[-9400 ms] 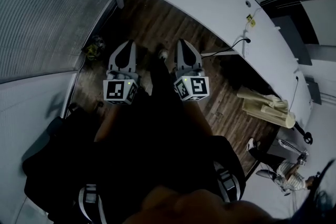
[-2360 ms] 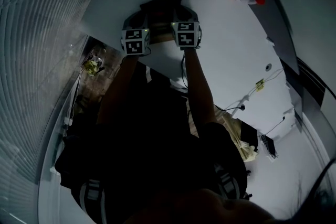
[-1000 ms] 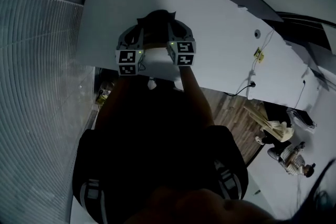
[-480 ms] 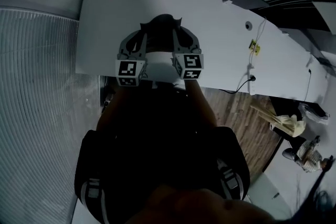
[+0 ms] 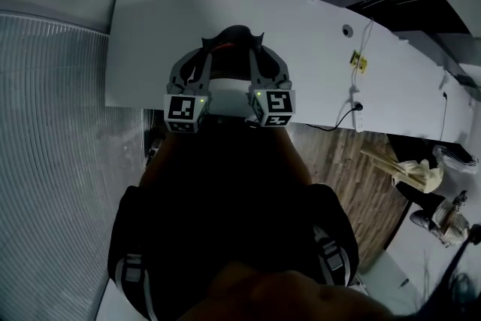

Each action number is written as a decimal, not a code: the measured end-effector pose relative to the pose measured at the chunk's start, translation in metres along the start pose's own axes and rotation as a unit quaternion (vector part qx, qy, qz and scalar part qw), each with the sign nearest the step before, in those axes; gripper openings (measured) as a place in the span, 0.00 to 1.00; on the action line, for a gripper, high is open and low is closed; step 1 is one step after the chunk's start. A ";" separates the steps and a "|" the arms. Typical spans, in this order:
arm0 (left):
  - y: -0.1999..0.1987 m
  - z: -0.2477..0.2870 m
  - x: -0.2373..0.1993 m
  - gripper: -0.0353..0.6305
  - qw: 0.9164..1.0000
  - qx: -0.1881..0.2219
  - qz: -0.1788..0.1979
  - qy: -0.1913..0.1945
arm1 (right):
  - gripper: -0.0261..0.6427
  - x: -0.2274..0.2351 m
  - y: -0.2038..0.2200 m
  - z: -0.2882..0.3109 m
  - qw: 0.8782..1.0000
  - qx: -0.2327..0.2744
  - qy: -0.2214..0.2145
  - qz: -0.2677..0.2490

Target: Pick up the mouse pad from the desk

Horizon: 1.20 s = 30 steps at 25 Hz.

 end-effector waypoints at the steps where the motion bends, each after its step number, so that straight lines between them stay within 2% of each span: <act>1: -0.001 -0.001 0.004 0.11 1.000 0.002 0.003 0.001 | 0.11 0.001 0.000 -0.004 1.000 0.003 0.001 0.001; 5: -0.002 -0.005 0.017 0.11 1.000 -0.004 0.002 0.011 | 0.11 0.003 -0.002 -0.014 1.000 0.010 0.001 0.006; 19: -0.004 0.005 0.027 0.11 1.000 -0.007 0.007 0.006 | 0.11 0.019 -0.002 -0.019 1.000 0.013 -0.002 0.008; 27: -0.010 0.010 0.031 0.11 1.000 -0.002 -0.007 0.012 | 0.11 0.022 -0.004 -0.020 1.000 0.015 -0.002 0.006; 30: -0.006 0.010 0.029 0.11 1.000 -0.005 0.006 0.005 | 0.11 0.023 -0.003 -0.019 1.000 0.015 -0.003 0.004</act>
Point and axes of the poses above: the fingertips, and each gripper's own axes: z forward along the fingers, x to its right, y out of its underside, the point moved 8 cm from there along -z, backward along the fingers, and after that the axes turned 3 degrees about y, right-handed, at the moved point
